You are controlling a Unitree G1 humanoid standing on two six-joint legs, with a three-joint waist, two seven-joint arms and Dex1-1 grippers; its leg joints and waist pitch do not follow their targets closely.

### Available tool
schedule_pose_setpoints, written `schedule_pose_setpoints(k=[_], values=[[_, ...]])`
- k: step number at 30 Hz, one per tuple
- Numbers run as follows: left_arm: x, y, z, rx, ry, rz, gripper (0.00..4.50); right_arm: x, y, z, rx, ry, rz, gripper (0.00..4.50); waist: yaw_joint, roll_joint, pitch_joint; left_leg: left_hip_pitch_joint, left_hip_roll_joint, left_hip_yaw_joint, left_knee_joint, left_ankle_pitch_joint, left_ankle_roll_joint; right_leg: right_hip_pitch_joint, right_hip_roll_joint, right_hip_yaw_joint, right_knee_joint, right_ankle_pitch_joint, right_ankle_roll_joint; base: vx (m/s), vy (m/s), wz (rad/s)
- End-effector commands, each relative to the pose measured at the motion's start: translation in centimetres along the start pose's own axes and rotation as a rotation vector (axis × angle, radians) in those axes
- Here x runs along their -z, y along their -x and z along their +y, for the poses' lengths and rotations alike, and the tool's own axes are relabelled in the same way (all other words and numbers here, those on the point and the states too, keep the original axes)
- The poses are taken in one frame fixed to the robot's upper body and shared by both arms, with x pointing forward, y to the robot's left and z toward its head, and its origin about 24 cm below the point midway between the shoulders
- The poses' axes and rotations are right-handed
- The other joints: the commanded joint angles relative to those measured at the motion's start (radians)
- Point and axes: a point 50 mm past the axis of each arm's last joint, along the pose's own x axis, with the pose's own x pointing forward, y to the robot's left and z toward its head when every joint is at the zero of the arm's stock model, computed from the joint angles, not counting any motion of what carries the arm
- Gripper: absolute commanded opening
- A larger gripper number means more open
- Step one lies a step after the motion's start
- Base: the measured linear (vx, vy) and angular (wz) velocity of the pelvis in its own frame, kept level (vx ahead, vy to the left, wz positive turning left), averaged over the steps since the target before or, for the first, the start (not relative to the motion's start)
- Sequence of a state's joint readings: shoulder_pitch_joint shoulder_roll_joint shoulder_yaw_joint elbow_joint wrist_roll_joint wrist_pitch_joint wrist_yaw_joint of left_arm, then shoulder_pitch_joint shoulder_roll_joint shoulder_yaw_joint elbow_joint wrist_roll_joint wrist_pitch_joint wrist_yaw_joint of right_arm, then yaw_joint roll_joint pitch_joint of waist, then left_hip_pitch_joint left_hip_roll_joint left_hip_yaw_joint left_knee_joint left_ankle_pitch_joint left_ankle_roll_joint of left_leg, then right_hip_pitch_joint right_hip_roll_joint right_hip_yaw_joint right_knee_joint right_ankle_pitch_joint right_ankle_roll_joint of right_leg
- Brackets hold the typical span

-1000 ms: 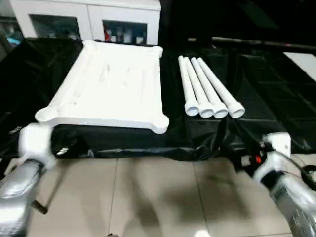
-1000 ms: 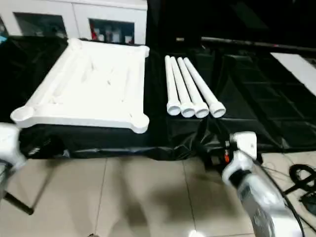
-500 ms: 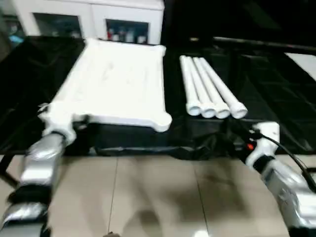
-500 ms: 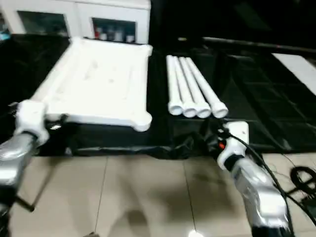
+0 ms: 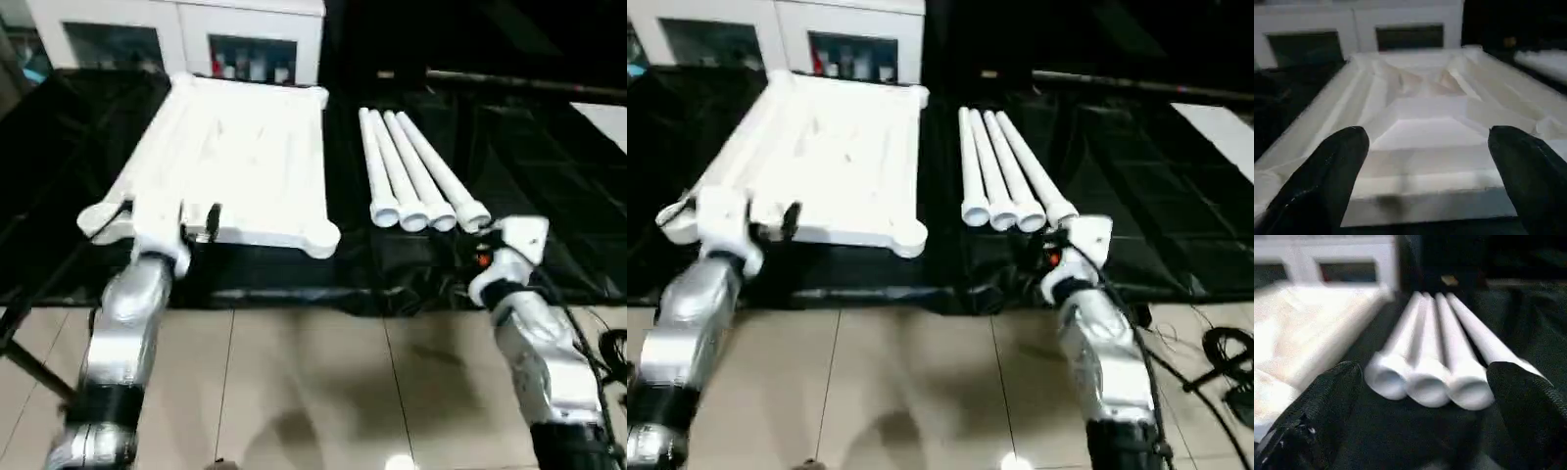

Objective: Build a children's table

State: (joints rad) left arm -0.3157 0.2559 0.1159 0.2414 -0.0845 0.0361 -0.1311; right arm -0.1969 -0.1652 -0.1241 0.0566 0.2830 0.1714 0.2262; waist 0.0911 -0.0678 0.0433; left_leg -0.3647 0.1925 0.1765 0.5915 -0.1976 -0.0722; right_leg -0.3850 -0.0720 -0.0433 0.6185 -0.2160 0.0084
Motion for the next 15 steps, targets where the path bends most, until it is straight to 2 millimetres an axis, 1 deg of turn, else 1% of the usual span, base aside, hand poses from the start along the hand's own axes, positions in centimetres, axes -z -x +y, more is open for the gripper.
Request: schedule_pose_setpoints(k=[1,2,3,4,5,6,7,8,9,10,11,12,13,14,15], values=[[-1.4,-0.1,-0.3,-0.008,-0.002,-0.044,4.50,-0.3,0.2,0.1,0.006,0.010,-0.009,4.46,-0.001,0.006,-0.052,0.018,0.041,-0.007,-0.072,-0.141,0.015,0.034,-0.056,0.040,-0.062,-0.037,-0.183,0.000,0.000,0.00],[-1.5,0.0,-0.4,-0.007,-0.004,-0.046,4.50,-0.3,0.1,0.1,0.006,0.012,-0.009,4.46,0.001,0.009,-0.051,0.018,0.041,-0.009,-0.074,-0.143,0.011,0.034,-0.056,0.039,-0.061,-0.045,-0.180,0.000,0.000,0.00],[-1.6,0.3,-0.6,-0.003,-0.007,-0.050,4.50,-0.1,0.1,0.5,0.001,0.018,-0.010,4.46,0.000,0.007,-0.050,0.017,0.040,-0.008,-0.075,-0.154,0.003,0.032,-0.056,0.040,-0.063,-0.062,-0.170,0.000,0.000,0.00],[-1.4,0.5,-0.7,-0.016,-0.022,-0.040,4.50,0.1,-0.1,0.7,0.000,0.046,-0.004,4.46,-0.001,0.004,-0.048,0.018,0.040,-0.009,-0.080,-0.201,-0.010,0.036,-0.057,0.038,-0.067,-0.121,-0.154,0.000,0.000,0.00],[-1.4,0.5,-0.7,-0.016,-0.022,-0.040,4.50,0.1,-0.1,0.7,0.000,0.046,-0.004,4.46,-0.001,0.005,-0.047,0.021,0.039,-0.010,-0.082,-0.238,-0.017,0.038,-0.057,0.037,-0.071,-0.167,-0.142,0.000,0.000,0.00],[-1.4,0.6,-0.9,-0.018,-0.024,-0.047,4.50,0.0,-0.2,0.9,-0.013,0.054,-0.008,4.46,-0.005,0.001,-0.046,0.032,0.038,-0.010,-0.087,-0.336,-0.022,0.040,-0.054,0.034,-0.083,-0.281,-0.121,0.000,0.000,0.00],[-1.5,0.7,-1.1,-0.017,-0.024,-0.055,4.50,0.0,-0.2,1.1,-0.023,0.054,-0.012,4.46,-0.010,0.005,-0.042,0.046,0.035,-0.010,-0.092,-0.438,-0.017,0.043,-0.047,0.026,-0.099,-0.404,-0.110,0.000,0.000,0.00],[-1.5,0.7,-1.4,-0.005,-0.038,-0.059,4.50,0.0,-0.4,1.1,-0.015,0.053,-0.015,4.46,-0.011,0.008,-0.038,0.056,0.032,-0.008,-0.093,-0.486,-0.011,0.043,-0.044,0.021,-0.110,-0.467,-0.106,0.000,0.000,0.00],[-1.5,0.7,-1.9,0.022,-0.039,-0.056,4.50,0.1,-0.6,1.0,-0.001,0.040,-0.012,4.46,-0.011,0.005,-0.034,0.073,0.028,-0.005,-0.093,-0.528,0.004,0.044,-0.042,0.017,-0.129,-0.545,-0.103,0.000,0.000,0.00],[-1.5,0.7,-2.1,0.033,-0.041,-0.054,4.50,0.1,-0.8,0.9,0.000,0.045,-0.009,4.46,-0.014,0.009,-0.029,0.086,0.023,-0.005,-0.095,-0.567,0.012,0.051,-0.040,0.010,-0.142,-0.622,-0.097,0.000,0.000,0.00],[-1.5,0.7,-2.1,0.033,-0.041,-0.053,4.50,0.2,-0.8,0.9,-0.002,0.050,-0.007,4.46,-0.014,0.010,-0.027,0.096,0.022,-0.005,-0.095,-0.577,0.015,0.052,-0.042,0.006,-0.151,-0.644,-0.096,0.000,0.000,0.00],[-1.5,0.7,-2.1,0.032,-0.041,-0.051,4.50,0.2,-0.8,1.0,-0.004,0.052,-0.007,4.46,-0.016,0.008,-0.027,0.103,0.021,-0.005,-0.095,-0.584,0.015,0.057,-0.041,0.003,-0.156,-0.653,-0.094,0.000,0.000,0.00],[-1.5,0.6,-2.1,0.029,-0.035,-0.043,4.50,0.1,-0.9,1.0,-0.008,0.050,-0.008,4.46,-0.016,0.011,-0.033,0.099,0.024,-0.009,-0.109,-0.550,0.023,0.086,-0.042,0.002,-0.151,-0.586,-0.107,0.081,0.014,-0.06],[-1.4,0.6,-2.1,0.030,-0.033,-0.041,4.50,0.1,-1.0,1.0,-0.009,0.053,-0.009,4.46,-0.012,0.011,-0.035,0.090,0.024,-0.008,-0.114,-0.515,0.031,0.102,-0.044,0.004,-0.148,-0.555,-0.110,0.092,0.023,0.04],[-1.4,0.5,-2.1,0.031,-0.031,-0.030,4.50,0.0,-1.1,1.0,-0.012,0.061,-0.012,4.46,0.015,0.011,-0.038,-0.008,-0.012,-0.017,-0.101,-0.363,0.128,0.179,-0.089,-0.022,-0.177,-0.581,-0.059,0.092,0.023,0.04]])
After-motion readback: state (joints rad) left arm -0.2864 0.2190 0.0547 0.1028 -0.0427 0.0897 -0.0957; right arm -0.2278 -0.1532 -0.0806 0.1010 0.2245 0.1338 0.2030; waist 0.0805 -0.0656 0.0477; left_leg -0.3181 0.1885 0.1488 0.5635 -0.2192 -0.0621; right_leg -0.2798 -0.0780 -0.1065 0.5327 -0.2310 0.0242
